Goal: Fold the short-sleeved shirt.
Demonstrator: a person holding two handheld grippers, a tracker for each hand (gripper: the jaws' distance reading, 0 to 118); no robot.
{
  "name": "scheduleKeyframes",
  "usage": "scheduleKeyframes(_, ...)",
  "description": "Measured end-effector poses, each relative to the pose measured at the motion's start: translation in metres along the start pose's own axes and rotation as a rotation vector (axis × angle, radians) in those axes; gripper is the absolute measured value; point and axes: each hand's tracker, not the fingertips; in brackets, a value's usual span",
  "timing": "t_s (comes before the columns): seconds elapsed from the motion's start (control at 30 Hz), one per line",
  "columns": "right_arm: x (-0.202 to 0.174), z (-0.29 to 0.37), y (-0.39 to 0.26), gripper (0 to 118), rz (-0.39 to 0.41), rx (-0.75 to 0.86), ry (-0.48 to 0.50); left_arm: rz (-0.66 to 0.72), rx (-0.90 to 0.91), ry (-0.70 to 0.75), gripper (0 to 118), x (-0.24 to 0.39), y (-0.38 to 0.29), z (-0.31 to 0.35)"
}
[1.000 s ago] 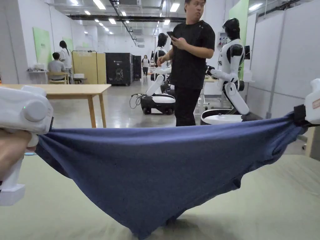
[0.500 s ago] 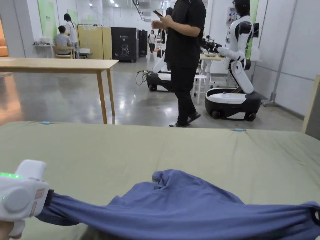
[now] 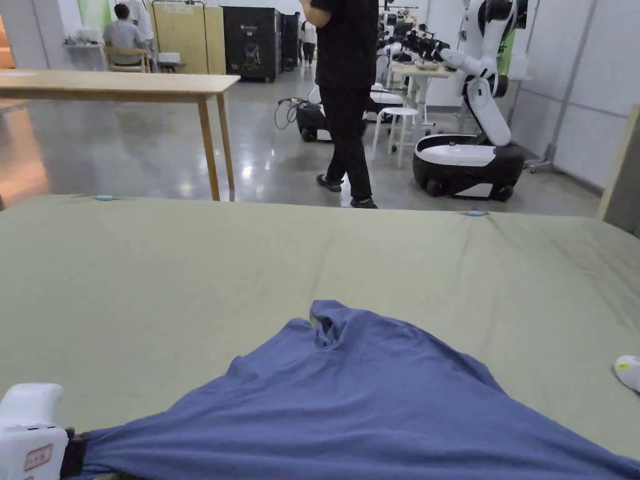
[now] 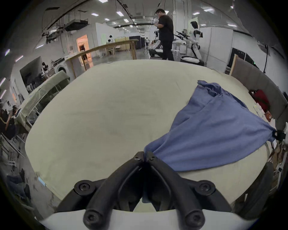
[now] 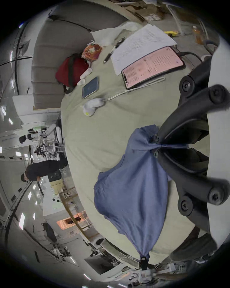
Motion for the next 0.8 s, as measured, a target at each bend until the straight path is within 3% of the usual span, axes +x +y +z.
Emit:
scheduleKeyframes(0.07,0.000,-0.004,0.000,6,-0.007,0.001,0.002,0.011,-0.006,-0.014,0,-0.001,-0.003,-0.002)
scheduleKeyframes(0.1,0.001,-0.006,0.001,16,-0.011,-0.002,0.008,0.017,0.000,-0.019,7,-0.002,-0.005,-0.002)
scheduleKeyframes(0.13,0.000,-0.006,0.000,59,-0.014,-0.002,-0.001,0.025,0.005,-0.027,37,-0.003,-0.005,-0.002)
scheduleKeyframes(0.17,-0.001,-0.005,0.001,103,-0.013,0.010,-0.027,0.034,0.010,-0.037,81,-0.005,-0.006,-0.001)
scheduleKeyframes(0.2,-0.002,-0.005,0.002,118,-0.010,0.010,-0.041,0.044,0.012,-0.035,115,-0.004,-0.007,0.000)
scheduleKeyframes(0.23,-0.004,0.003,0.001,115,0.000,0.075,-0.046,0.057,0.024,-0.021,116,-0.005,-0.009,0.003)
scheduleKeyframes(0.3,-0.014,0.012,0.002,114,0.006,0.073,-0.046,0.079,0.109,0.006,111,-0.002,-0.007,0.019)
scheduleKeyframes(0.37,-0.030,0.022,0.003,113,0.076,0.135,-0.080,0.099,0.156,0.006,104,0.000,-0.006,0.033)
scheduleKeyframes(0.4,-0.039,0.024,0.006,106,0.114,0.151,-0.088,0.100,0.195,0.025,86,0.003,-0.008,0.043)
scheduleKeyframes(0.43,-0.049,0.029,0.005,69,0.144,0.167,-0.076,0.101,0.225,0.064,39,0.006,-0.009,0.053)
scheduleKeyframes(0.47,-0.059,0.037,0.003,25,0.163,0.216,-0.071,0.095,0.264,0.086,0,0.000,-0.013,0.052)
scheduleKeyframes(0.5,-0.069,0.041,0.001,0,0.173,0.252,-0.069,0.094,0.293,0.111,0,-0.001,-0.018,0.055)
scheduleKeyframes(0.8,-0.134,0.053,-0.013,0,0.242,0.332,0.007,0.119,0.221,0.099,0,-0.012,-0.036,0.045)
